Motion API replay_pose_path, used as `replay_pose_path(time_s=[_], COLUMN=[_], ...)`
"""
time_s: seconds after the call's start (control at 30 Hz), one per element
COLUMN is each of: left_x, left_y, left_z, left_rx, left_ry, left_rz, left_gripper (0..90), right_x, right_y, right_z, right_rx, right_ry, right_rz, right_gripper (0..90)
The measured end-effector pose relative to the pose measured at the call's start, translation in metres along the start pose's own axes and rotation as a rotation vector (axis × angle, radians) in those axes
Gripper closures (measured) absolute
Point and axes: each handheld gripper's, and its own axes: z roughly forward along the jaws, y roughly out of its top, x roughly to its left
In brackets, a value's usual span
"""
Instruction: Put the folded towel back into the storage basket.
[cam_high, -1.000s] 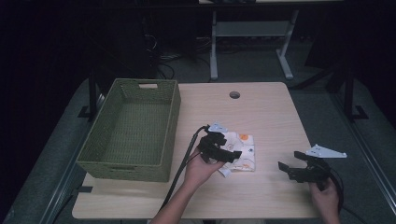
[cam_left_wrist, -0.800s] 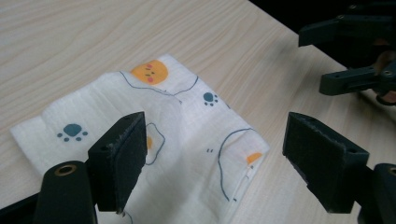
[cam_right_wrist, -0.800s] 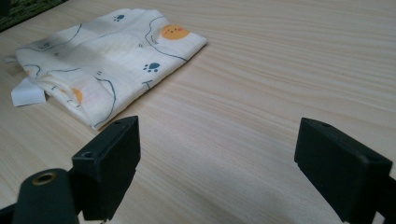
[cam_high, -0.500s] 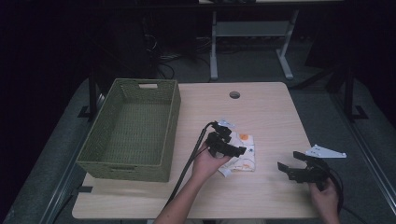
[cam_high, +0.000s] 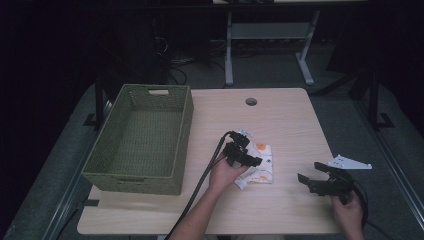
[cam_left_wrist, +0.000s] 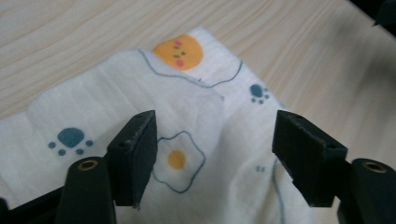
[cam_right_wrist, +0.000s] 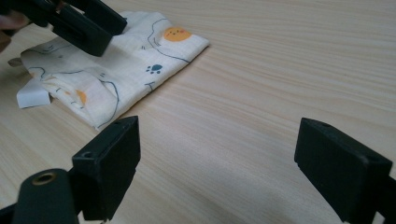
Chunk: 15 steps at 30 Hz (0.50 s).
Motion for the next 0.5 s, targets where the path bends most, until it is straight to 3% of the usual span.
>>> replay_pose_path(time_s=[0.1,0.17,0.33,0.5], left_x=[0.001,-0.002,-0.014,-0.017], left_y=[-0.002,-0.005,-0.008,-0.012], left_z=[0.005,0.006,0.009,0.009], left_rx=[0.026,0.020,0.036,0.018], left_ry=[0.016,0.049,0.151,0.179], left_rz=[0.004,0.031,0.145,0.166], left_gripper=[33.8,36.8,44.0,48.1], right_x=[0.001,0.002,0.003,0.001], right_y=[0.000,0.000,0.001,0.001], right_z=[-0.001,-0.001,-0.001,-0.003], right_rx=[-0.001,-0.004,-0.006,-0.019], right_ry=[0.005,0.009,0.010,0.007], right_rz=[-0.004,-0.003,-0.005,0.007], right_gripper=[14.0,14.0,14.0,14.0])
